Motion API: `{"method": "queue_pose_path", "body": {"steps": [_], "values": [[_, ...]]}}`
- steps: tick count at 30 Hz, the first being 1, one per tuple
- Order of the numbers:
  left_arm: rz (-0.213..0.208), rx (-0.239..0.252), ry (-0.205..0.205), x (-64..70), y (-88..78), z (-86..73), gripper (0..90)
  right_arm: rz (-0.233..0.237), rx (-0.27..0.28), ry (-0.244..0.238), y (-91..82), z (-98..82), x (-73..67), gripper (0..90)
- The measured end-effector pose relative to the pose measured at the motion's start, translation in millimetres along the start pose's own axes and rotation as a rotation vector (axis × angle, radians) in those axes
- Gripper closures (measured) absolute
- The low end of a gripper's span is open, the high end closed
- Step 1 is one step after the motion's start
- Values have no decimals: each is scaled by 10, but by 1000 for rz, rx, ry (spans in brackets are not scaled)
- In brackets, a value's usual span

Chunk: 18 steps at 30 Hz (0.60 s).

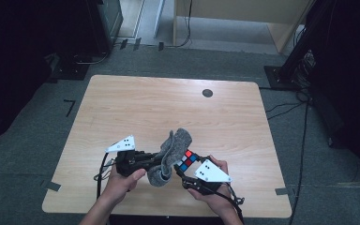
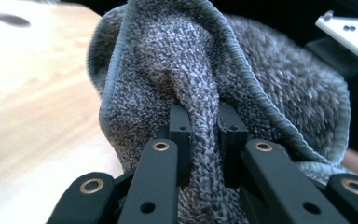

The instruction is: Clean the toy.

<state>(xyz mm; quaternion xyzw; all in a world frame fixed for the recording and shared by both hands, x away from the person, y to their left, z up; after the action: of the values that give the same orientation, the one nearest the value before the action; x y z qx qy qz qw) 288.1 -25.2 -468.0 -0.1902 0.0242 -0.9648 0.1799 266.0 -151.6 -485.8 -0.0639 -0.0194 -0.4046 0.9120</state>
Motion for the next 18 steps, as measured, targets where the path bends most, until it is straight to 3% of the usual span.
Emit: {"method": "queue_pose_path", "body": {"steps": [2, 3, 5, 8, 9, 12, 13, 14, 16, 18], "values": [[40, -21, 75, -48, 13, -75, 807, -1, 38, 52, -32, 77, 37, 349], [40, -23, 113, -53, 27, -114, 807, 2, 64, 74, -51, 126, 60, 348], [-12, 16, 161, 8, 61, -142, 806, 6, 103, 127, -94, 209, 91, 349], [-12, 46, 320, 78, 122, -170, 801, 28, 134, 198, -119, 272, 93, 349], [-12, 36, 352, 94, 145, -201, 801, 31, 136, 217, -117, 279, 85, 348], [-30, -51, 442, 159, 230, -376, 800, 55, 157, 275, -105, 311, 57, 349], [-39, -54, 469, 207, 257, -404, 797, 68, 163, 291, -100, 326, 35, 349], [-33, -37, 486, 248, 272, -389, 796, 73, 157, 281, -89, 328, 12, 349], [0, -25, 473, 255, 275, -329, 799, 34, 124, 218, -61, 289, 2, 349], [44, 0, 483, 201, 235, -277, 803, 14, 113, 245, -60, 259, 53, 349]]}}
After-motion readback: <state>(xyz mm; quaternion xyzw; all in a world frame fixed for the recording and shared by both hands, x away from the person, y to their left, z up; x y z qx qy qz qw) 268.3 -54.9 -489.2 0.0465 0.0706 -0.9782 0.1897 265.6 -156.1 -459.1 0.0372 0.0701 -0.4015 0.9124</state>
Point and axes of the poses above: each handheld gripper's, and its own axes: y roughly forward along the jaws, z roughly out of its top, x roughly to its right, the point moved 9 cm from there along y, roughly forward along the jaws, and after that the axes turned 12 degrees about x, right-handed, at the moved point
